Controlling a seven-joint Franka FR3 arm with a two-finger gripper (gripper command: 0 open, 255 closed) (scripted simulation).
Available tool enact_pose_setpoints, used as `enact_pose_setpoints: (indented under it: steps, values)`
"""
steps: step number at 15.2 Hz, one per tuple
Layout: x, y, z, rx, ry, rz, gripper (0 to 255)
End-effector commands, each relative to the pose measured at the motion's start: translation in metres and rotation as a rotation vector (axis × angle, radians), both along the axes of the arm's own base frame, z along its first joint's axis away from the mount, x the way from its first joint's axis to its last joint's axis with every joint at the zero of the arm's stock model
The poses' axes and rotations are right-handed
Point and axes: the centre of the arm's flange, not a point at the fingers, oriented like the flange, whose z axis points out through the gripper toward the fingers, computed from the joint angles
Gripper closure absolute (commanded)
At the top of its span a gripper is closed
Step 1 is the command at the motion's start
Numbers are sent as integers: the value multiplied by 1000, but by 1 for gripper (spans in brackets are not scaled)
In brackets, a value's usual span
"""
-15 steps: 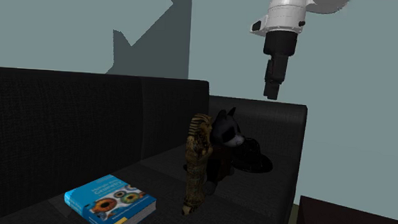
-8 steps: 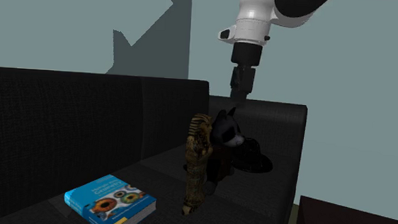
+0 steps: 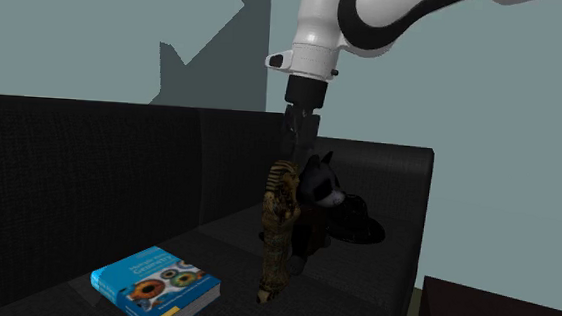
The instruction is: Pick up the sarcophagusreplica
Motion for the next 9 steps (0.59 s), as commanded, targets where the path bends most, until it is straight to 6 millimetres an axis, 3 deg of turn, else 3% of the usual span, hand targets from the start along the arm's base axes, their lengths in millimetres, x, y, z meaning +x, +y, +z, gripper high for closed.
enact_pose_setpoints:
  steps: [1,7,8,9]
  values:
    - [3,1,-9,-1,-2,7,0]
    - [3,1,-34,-1,-2,7,0]
    - [2,1,-33,-1,-2,7,255]
    - [2,1,-33,-1,-2,7,255]
